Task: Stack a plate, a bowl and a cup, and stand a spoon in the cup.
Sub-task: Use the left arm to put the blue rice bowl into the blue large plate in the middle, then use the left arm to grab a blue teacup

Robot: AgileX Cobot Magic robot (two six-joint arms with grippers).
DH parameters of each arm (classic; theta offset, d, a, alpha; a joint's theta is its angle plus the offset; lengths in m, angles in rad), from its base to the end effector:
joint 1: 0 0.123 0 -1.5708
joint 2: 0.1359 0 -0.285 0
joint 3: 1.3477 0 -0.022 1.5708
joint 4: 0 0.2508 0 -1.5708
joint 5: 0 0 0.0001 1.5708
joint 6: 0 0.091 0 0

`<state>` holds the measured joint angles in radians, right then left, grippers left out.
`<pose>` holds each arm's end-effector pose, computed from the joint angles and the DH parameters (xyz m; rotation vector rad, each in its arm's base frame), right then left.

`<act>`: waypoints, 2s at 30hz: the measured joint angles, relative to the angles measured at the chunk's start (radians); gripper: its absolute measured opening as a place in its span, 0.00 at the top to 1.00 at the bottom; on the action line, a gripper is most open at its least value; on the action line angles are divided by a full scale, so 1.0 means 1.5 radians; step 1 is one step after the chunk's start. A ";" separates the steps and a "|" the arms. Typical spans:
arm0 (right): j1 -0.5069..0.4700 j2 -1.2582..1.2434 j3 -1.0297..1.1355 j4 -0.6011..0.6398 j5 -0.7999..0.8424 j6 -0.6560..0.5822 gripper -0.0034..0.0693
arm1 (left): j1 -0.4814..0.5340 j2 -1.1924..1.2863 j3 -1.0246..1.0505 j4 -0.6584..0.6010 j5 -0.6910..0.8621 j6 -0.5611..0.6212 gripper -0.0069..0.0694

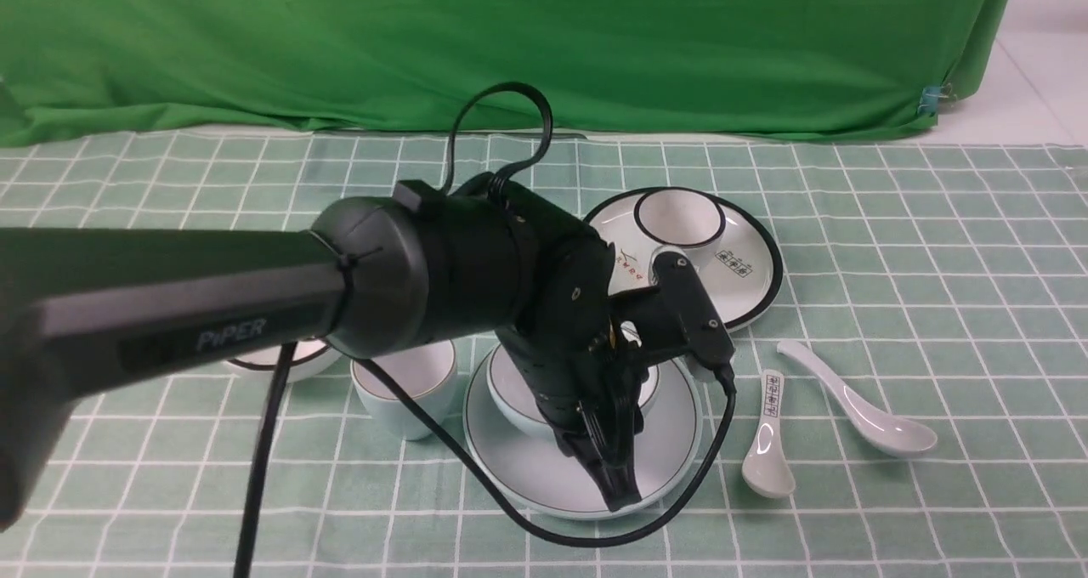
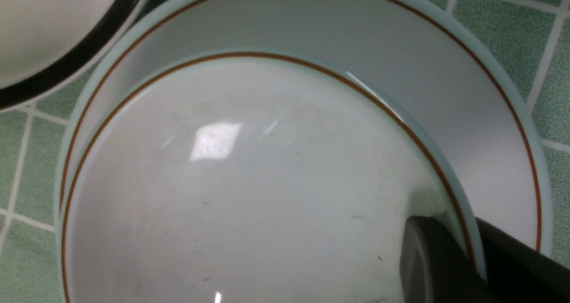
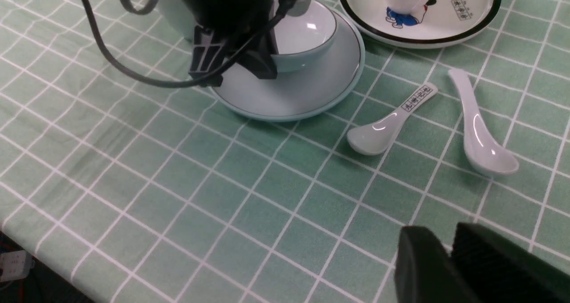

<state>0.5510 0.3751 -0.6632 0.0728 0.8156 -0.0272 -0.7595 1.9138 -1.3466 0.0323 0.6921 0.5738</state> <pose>0.0477 0.0349 0.3361 -0.5640 1.9543 0.4172 0.2908 -0.2735 0.1958 1.7179 2.1375 -0.0164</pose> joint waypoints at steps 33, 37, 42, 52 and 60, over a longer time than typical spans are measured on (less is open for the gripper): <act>0.000 0.000 0.000 0.000 -0.015 -0.029 0.76 | 0.192 -0.103 -0.055 -0.003 0.268 0.036 0.41; 0.000 0.000 0.000 0.000 -0.016 -0.031 0.76 | 0.201 -0.075 -0.055 -0.005 0.268 0.040 0.41; 0.000 0.000 0.000 0.000 -0.015 -0.031 0.76 | 0.202 -0.036 -0.055 -0.022 0.277 0.042 0.41; 0.000 0.000 0.000 0.000 -0.009 -0.031 0.76 | 0.202 0.002 -0.055 -0.022 0.278 0.034 0.74; 0.000 0.000 0.000 0.000 -0.005 -0.035 0.76 | 0.124 -0.060 -0.101 0.064 0.312 -0.038 0.87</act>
<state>0.5510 0.3751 -0.6632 0.0728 0.8077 -0.0802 -0.5731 1.8235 -1.4988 0.1283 1.1598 0.5171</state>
